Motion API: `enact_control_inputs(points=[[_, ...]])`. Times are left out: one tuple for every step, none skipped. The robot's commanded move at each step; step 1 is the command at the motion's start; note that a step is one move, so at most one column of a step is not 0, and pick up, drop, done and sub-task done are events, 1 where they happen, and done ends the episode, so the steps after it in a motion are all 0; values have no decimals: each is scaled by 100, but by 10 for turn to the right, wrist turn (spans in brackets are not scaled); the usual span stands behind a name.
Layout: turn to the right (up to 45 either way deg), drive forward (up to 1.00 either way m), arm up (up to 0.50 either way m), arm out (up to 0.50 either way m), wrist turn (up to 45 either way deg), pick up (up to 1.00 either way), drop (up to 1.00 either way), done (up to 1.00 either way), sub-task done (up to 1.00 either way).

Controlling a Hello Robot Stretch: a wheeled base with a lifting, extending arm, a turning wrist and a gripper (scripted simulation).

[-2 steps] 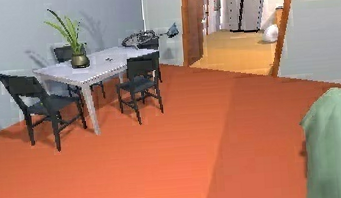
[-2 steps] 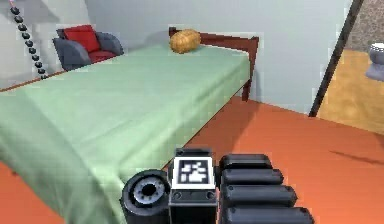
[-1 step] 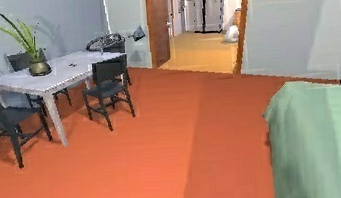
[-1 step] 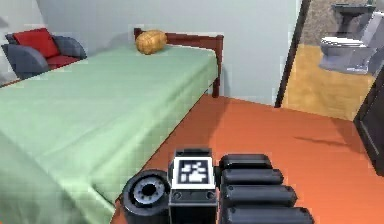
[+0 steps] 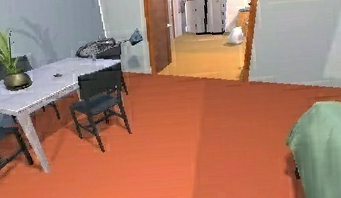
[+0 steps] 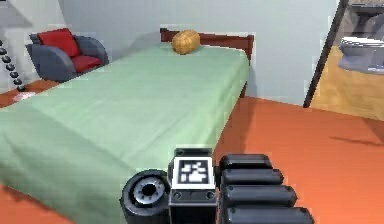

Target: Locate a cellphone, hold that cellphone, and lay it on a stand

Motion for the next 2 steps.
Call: enact_control_inputs(points=[[-450,0,0,0,0,0,0,0,0],[-240,0,0,0,0,0,0,0,0]])
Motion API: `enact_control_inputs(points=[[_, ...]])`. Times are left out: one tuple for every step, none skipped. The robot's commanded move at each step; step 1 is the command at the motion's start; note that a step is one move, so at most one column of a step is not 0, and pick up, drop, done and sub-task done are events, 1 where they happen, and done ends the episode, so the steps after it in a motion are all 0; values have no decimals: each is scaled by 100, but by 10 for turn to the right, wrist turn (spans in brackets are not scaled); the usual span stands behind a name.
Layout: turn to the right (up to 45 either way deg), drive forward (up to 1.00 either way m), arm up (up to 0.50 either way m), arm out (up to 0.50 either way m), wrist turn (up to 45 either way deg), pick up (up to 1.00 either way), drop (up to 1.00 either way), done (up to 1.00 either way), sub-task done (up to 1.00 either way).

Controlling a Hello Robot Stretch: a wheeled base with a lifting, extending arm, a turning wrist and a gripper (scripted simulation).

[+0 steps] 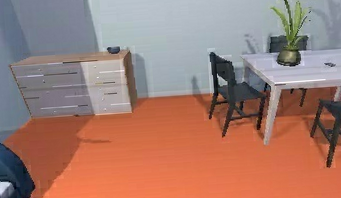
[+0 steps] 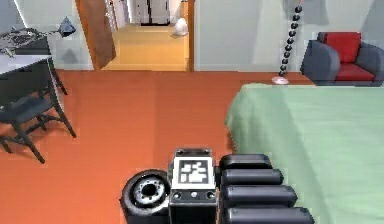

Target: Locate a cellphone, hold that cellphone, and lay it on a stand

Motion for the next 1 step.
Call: enact_control_inputs(points=[[0,25,0,0,0,0,0,0,0]])
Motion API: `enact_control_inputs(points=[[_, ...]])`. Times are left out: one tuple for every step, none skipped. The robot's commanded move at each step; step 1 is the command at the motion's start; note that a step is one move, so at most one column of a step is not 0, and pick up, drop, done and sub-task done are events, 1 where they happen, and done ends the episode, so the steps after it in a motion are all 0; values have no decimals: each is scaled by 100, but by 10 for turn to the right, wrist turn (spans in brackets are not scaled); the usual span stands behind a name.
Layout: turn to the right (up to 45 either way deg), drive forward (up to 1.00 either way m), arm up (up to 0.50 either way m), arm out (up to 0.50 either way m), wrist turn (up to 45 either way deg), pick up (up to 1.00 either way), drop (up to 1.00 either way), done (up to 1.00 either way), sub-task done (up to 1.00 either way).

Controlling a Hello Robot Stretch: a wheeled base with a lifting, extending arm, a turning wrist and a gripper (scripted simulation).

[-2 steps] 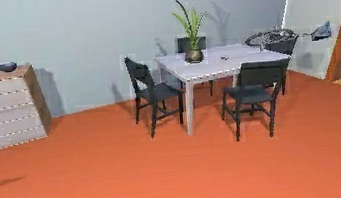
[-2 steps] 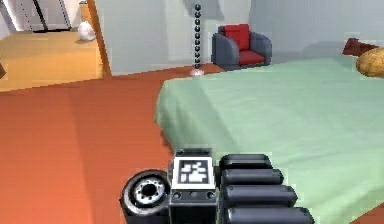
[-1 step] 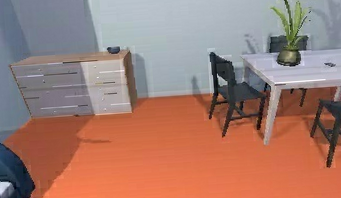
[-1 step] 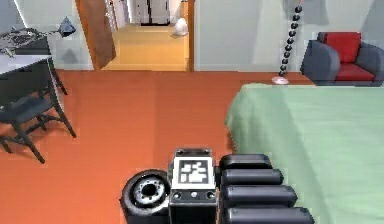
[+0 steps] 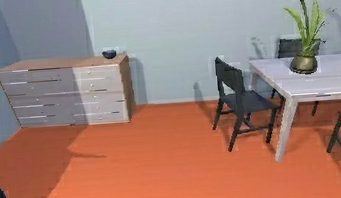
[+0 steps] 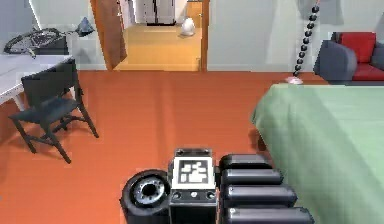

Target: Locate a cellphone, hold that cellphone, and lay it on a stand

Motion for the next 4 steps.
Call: enact_control_inputs(points=[[450,0,0,0,0,0,0,0,0],[360,0,0,0,0,0,0,0,0],[0,100,0,0,0,0,0,0,0],[0,100,0,0,0,0,0,0,0]])
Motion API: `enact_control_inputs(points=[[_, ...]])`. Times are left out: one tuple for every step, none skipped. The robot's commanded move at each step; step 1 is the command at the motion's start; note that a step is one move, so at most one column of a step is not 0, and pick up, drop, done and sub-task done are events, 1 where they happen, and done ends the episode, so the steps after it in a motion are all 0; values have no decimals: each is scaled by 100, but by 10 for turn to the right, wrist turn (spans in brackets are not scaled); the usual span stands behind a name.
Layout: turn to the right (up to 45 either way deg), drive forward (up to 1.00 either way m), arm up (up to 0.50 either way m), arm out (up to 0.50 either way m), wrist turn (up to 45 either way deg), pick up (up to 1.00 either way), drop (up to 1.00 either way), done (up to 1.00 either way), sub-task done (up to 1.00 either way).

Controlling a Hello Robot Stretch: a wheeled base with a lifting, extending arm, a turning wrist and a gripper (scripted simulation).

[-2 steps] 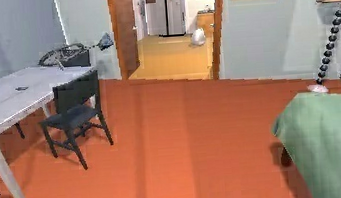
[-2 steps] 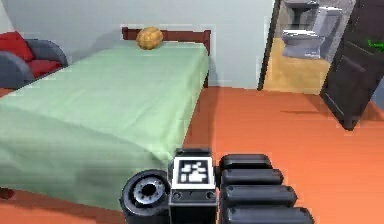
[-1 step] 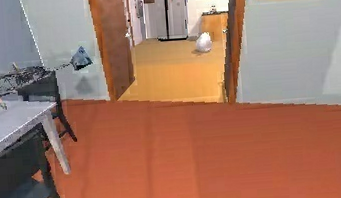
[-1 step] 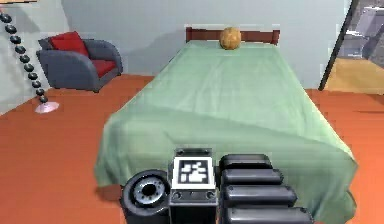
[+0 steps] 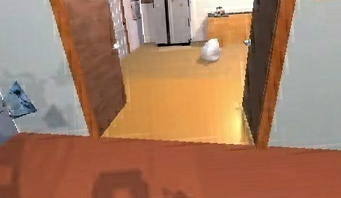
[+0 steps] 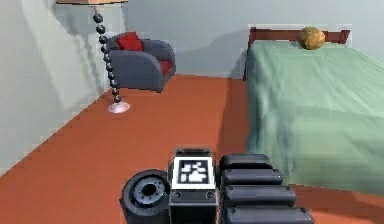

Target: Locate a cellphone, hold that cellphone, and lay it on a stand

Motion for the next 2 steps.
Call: enact_control_inputs(points=[[0,100,0,0,0,0,0,0,0],[0,60,0,0,0,0,0,0,0]])
